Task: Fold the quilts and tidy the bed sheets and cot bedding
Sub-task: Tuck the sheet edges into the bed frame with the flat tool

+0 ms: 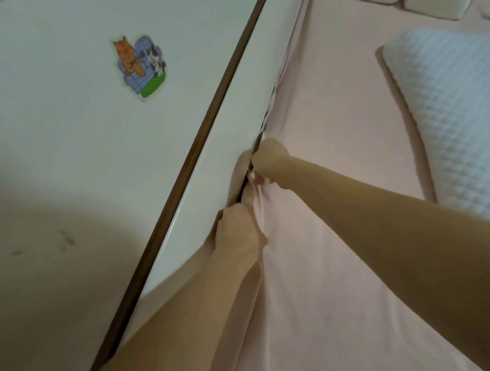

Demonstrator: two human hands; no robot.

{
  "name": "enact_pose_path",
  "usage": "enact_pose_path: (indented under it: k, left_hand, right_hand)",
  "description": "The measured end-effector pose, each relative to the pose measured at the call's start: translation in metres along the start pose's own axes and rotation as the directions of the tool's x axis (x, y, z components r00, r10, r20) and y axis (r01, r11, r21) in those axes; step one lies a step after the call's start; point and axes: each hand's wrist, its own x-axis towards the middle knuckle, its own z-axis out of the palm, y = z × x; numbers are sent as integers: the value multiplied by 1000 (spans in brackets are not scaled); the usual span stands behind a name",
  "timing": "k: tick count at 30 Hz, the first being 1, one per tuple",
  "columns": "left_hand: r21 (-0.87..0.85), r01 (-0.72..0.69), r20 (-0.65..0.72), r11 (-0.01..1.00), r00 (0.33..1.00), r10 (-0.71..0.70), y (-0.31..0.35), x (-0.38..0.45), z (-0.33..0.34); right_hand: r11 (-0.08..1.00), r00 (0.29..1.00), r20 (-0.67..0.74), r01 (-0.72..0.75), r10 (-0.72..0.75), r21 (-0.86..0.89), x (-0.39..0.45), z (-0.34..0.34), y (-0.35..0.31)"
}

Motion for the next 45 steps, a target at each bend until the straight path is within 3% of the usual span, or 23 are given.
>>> enact_pose_path:
  k: [4,10,12,17,22,24,25,26,28,29,30,32,34,37,40,43,44,45]
  left_hand:
    - [-31,64,-71,997,995,-66,-17,-32,10]
    - [-82,127,-267,988,953,-145,-23,-73,3]
    - [-93,123,-324,988,935,-146,-26,-75,4]
    - [-56,103,-392,993,912,-117,-29,-76,12]
    - [-210,106,-364,972,914,-178,-28,-83,1]
    - [-208,124,-401,970,894,-200,-28,-88,-7]
    - [-193,128,-428,973,881,-201,-28,-90,-8]
    - [-170,132,-454,977,869,-196,-27,-93,-11]
    - [-83,165,-476,983,860,-184,-25,-100,-16]
    - [-56,189,-471,980,861,-193,-25,-102,-18]
    - [-49,204,-460,978,864,-203,-24,-105,-19]
    - [-37,207,-438,978,876,-202,-25,-104,-19]
    - [-16,204,-431,979,882,-191,-27,-103,-19]
    - [11,154,-416,988,899,-135,-28,-101,-19]
    - [50,63,-378,997,925,-39,-32,-100,-13]
    - [77,14,-303,997,953,10,-43,-100,2]
    - [95,9,-296,995,955,20,-47,-100,12]
    - [120,-1,-320,993,947,40,-50,-101,19]
  right_hand:
    - [992,984,-148,90,-103,-93,-30,-2,3]
    - [987,986,-85,-134,142,87,-73,-5,25]
    - [979,985,-69,-150,161,136,-74,-8,23]
    - [999,995,-95,-33,32,-6,-85,8,20]
    - [997,991,-115,-69,66,-22,-114,-12,27]
    - [992,992,-126,-41,26,-119,-125,-34,26]
    - [956,991,-113,34,-70,-292,-128,-45,28]
    - [829,975,-70,142,-212,-541,-131,-58,29]
    - [305,891,117,270,-438,-913,-136,-77,30]
    - [71,841,226,297,-492,-952,-137,-80,30]
    - [-85,792,327,332,-515,-939,-137,-81,31]
    - [-296,701,487,386,-521,-874,-136,-79,33]
    - [-428,621,601,425,-503,-798,-129,-82,36]
    - [-530,567,677,433,-469,-729,-112,-81,38]
    - [-557,569,707,453,-421,-696,-94,-61,34]
    - [-452,598,660,484,-454,-749,-79,-15,28]
    - [-353,656,613,502,-440,-790,-74,2,29]
    - [-175,712,563,546,-420,-820,-70,17,30]
